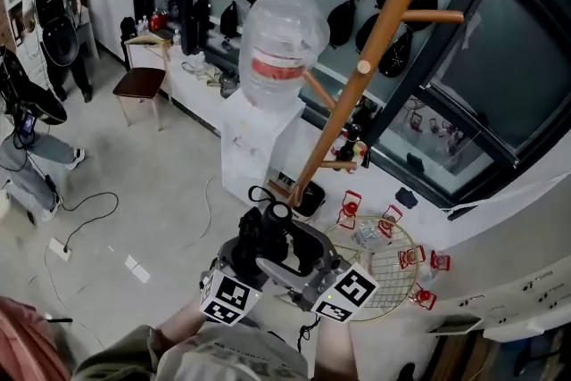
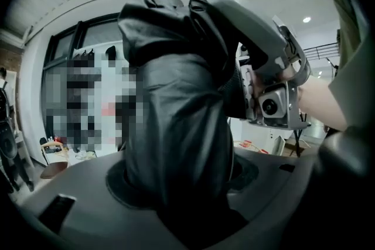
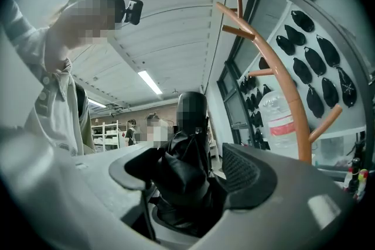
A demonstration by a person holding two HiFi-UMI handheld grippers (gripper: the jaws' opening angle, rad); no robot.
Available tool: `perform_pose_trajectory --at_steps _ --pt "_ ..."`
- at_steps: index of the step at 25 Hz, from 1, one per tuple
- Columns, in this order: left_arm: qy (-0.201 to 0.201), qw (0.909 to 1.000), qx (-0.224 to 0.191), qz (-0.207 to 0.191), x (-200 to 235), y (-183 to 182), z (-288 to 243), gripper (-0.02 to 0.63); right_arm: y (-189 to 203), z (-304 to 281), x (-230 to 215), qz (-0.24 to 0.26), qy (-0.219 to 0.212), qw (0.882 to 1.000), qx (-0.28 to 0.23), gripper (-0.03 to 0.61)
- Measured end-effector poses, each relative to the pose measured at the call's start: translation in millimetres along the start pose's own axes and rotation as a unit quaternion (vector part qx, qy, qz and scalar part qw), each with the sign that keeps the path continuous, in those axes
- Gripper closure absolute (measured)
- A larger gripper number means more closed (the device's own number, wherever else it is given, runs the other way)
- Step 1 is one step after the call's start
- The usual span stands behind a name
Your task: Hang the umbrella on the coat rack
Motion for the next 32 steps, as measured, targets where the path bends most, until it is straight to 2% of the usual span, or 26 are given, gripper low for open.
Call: perform_pose_trajectory --at_steps 3,6,9,17,18,20,24,28,32 --pt "0.032 0.9994 -0.009 -0.014 8 -2 -5 0.35 -2 -11 -6 -0.002 -0.013 1.0 -0.001 0.242" --pt "0.05 0.9978 -0.012 -0.042 9 -6 -8 0.35 -5 -22 -4 0.023 -0.022 0.999 0.019 0.242" --pt "0.062 0.996 -0.016 -0.063 9 -7 -12 0.35 -7 -30 -3 0.04 0.002 0.999 0.031 0.245" --pt "0.082 0.9929 -0.024 -0.083 8 -16 -22 0.308 -14 -21 -10 0.032 0.05 0.997 0.038 0.35" --pt "0.082 0.9924 -0.024 -0.088 7 -18 -23 0.304 -15 -19 -11 0.031 0.054 0.997 0.038 0.353" --pt "0.077 0.9917 -0.024 -0.1 4 -21 -23 0.249 -18 -12 -14 0.03 0.059 0.997 0.036 0.356" --pt "0.064 0.991 0.0 -0.118 -4 -26 -21 0.186 -29 4 -19 0.042 0.062 0.997 0.037 0.357" --pt "0.062 0.9925 0.021 -0.104 -9 -33 -11 0.166 -45 21 -21 0.063 0.061 0.996 0.034 0.357" --pt "0.037 0.994 0.03 -0.098 -10 -41 -1 0.163 -66 30 -21 0.095 0.057 0.993 0.037 0.357"
Point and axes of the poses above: the fingertips, and each gripper's own axes: z backward along the fingers, x to its left, y out of its underside, the point moved 10 cm from there along z, backward along the fingers, and after that the axes turned 15 degrees about x, right-handed, at the moved point
